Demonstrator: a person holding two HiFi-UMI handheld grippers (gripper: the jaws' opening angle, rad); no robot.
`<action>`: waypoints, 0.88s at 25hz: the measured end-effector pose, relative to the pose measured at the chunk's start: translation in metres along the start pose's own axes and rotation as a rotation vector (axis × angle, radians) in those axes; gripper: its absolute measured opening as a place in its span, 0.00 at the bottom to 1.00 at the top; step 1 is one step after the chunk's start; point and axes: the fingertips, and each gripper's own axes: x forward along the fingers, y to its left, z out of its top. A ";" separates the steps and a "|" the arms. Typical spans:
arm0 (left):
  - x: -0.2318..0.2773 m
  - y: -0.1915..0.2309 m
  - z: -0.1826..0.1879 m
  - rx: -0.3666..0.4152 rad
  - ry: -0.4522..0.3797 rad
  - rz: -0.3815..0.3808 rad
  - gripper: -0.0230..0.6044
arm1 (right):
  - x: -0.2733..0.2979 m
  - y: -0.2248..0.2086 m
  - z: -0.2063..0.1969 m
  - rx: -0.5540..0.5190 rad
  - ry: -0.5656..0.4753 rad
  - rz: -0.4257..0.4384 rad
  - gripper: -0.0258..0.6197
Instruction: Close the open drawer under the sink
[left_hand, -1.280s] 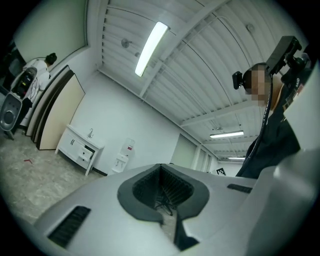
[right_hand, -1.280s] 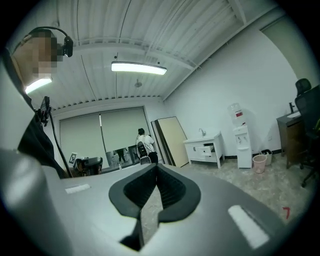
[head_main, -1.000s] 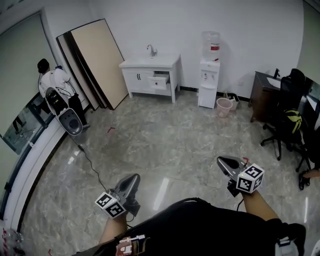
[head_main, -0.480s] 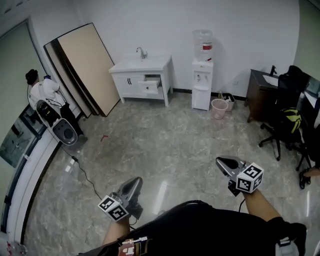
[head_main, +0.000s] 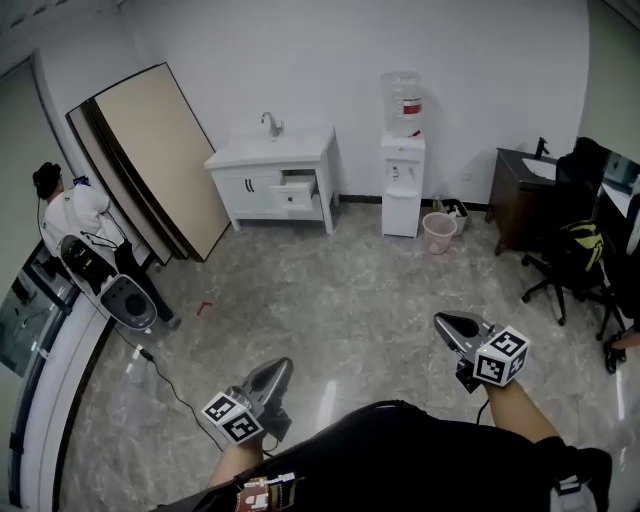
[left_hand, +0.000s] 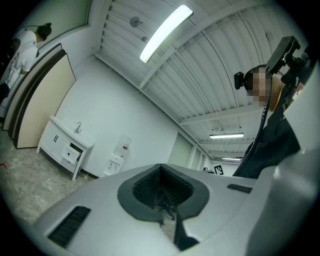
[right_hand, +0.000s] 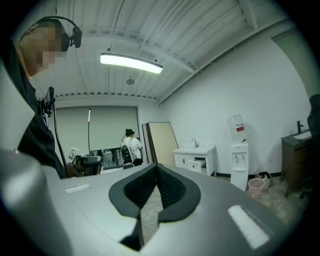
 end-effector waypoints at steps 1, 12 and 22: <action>0.002 0.014 0.010 0.006 0.004 -0.007 0.03 | 0.014 -0.001 0.005 0.004 -0.008 -0.010 0.04; 0.020 0.138 0.051 -0.002 0.034 -0.018 0.03 | 0.128 -0.026 0.002 0.035 0.005 -0.058 0.04; 0.116 0.188 0.053 0.011 0.017 0.037 0.03 | 0.175 -0.140 0.019 0.036 0.008 -0.018 0.04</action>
